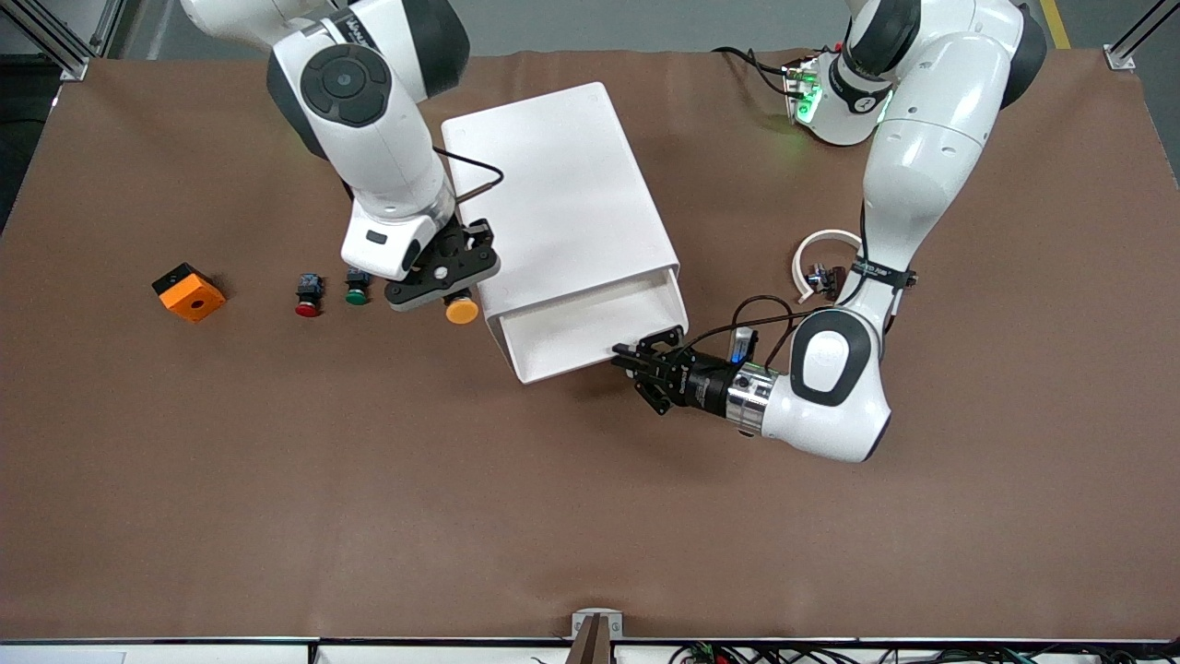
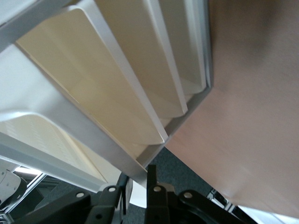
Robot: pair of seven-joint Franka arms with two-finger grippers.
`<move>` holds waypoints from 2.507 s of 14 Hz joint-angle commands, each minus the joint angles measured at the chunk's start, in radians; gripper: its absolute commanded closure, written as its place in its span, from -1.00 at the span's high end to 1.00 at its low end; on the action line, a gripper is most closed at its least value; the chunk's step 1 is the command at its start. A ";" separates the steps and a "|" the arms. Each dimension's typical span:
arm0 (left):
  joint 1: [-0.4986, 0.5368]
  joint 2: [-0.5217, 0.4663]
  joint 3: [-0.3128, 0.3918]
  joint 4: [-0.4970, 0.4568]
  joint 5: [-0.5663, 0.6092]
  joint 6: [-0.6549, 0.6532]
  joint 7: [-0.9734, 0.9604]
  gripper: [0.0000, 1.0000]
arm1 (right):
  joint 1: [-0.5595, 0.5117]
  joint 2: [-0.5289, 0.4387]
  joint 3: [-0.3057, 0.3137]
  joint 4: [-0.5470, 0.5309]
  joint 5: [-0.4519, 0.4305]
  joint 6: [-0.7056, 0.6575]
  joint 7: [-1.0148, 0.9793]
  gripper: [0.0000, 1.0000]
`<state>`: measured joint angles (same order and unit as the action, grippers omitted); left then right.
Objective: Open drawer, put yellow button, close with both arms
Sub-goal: 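Move the right gripper over the drawer while the left gripper draws back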
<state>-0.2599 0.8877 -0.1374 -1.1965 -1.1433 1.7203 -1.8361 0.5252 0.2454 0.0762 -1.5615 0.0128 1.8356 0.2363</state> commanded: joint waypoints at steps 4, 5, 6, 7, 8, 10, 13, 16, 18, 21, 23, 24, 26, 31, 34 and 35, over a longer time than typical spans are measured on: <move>0.027 0.017 0.004 0.015 -0.107 0.057 0.109 -1.00 | 0.025 0.184 -0.012 0.285 0.081 -0.073 0.138 -1.00; 0.027 0.025 0.004 0.015 -0.127 0.077 0.127 -1.00 | 0.033 0.218 -0.013 0.340 0.081 -0.088 0.140 -1.00; 0.025 0.025 0.004 0.015 -0.139 0.097 0.147 -1.00 | 0.033 0.245 -0.013 0.385 0.079 -0.093 0.140 -1.00; 0.027 0.028 0.004 0.015 -0.145 0.111 0.161 -1.00 | 0.033 0.270 -0.013 0.417 0.081 -0.093 0.140 -1.00; 0.027 0.034 0.004 0.017 -0.145 0.114 0.166 -1.00 | 0.033 0.291 -0.013 0.446 0.081 -0.091 0.140 -1.00; 0.034 0.037 0.004 0.017 -0.160 0.122 0.193 -1.00 | 0.035 0.319 -0.013 0.485 0.079 -0.081 0.140 -1.00; 0.034 0.040 0.005 0.015 -0.220 0.176 0.245 -1.00 | 0.047 0.357 -0.016 0.531 0.078 -0.053 0.138 -1.00; 0.034 0.036 0.005 0.015 -0.222 0.179 0.255 0.24 | 0.049 0.368 -0.013 0.532 0.078 0.013 0.126 -1.00; 0.039 0.030 0.005 0.012 -0.222 0.179 0.261 1.00 | 0.073 0.384 -0.015 0.532 0.069 0.053 0.101 -1.00; 0.056 0.008 0.002 0.014 -0.222 0.179 0.245 1.00 | 0.084 0.388 -0.023 0.531 0.067 0.056 -0.062 -1.00; 0.074 -0.012 -0.002 0.014 -0.222 0.177 0.241 1.00 | 0.088 0.388 -0.019 0.531 0.067 0.036 -0.133 -1.00; 0.088 -0.022 -0.001 0.014 -0.222 0.177 0.241 1.00 | 0.098 0.388 -0.018 0.529 0.067 0.028 -0.161 -1.00; 0.126 -0.027 -0.007 0.014 -0.222 0.173 0.239 1.00 | 0.101 0.388 -0.021 0.529 0.065 -0.002 -0.262 -1.00; 0.218 -0.059 -0.005 0.014 -0.219 0.159 0.239 1.00 | 0.087 0.411 -0.024 0.529 0.064 0.011 -0.471 -1.00; 0.232 -0.087 0.018 0.012 -0.208 0.159 0.253 1.00 | 0.098 0.430 -0.024 0.528 0.059 0.082 -0.476 -1.00; 0.231 -0.099 0.033 0.011 -0.172 0.159 0.271 1.00 | 0.099 0.434 -0.024 0.528 0.059 0.092 -0.476 -1.00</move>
<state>-0.0253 0.8304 -0.1320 -1.1678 -1.3380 1.8831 -1.5858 0.6165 0.6487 0.0523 -1.0759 0.0767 1.9166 -0.2271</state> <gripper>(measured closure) 0.000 0.581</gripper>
